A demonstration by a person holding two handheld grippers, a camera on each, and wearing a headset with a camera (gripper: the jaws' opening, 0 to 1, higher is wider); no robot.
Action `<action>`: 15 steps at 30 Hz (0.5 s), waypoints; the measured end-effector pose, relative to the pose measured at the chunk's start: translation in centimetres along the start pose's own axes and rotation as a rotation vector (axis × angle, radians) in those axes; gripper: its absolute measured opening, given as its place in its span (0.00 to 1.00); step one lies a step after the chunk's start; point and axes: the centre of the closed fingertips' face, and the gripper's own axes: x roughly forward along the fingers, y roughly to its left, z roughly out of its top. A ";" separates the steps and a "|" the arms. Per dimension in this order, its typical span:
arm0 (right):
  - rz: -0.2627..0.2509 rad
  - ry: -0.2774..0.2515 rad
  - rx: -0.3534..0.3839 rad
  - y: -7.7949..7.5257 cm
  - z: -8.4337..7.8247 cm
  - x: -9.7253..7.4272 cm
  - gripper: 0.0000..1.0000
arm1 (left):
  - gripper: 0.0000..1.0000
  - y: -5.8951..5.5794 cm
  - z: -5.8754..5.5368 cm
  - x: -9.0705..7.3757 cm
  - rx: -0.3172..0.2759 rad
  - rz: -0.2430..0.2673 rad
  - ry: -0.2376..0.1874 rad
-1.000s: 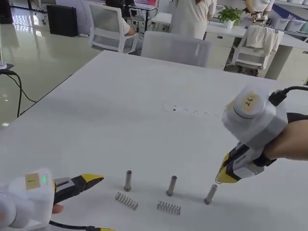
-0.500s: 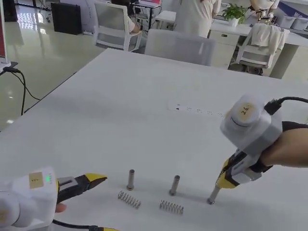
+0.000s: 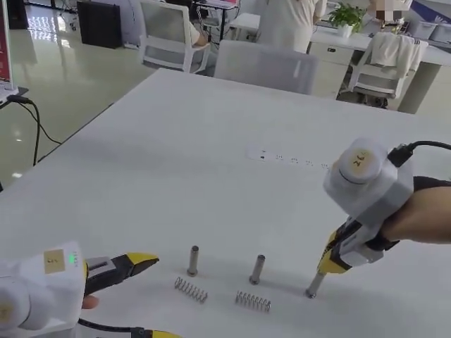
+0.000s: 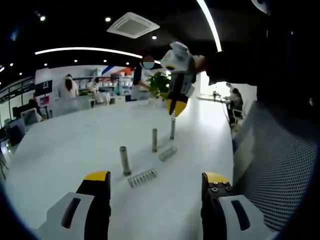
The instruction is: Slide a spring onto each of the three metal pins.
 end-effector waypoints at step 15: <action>0.021 -0.011 0.045 0.0 -0.7 2.1 0.09 | 0.69 0.1 0.1 0.0 0.004 0.001 0.000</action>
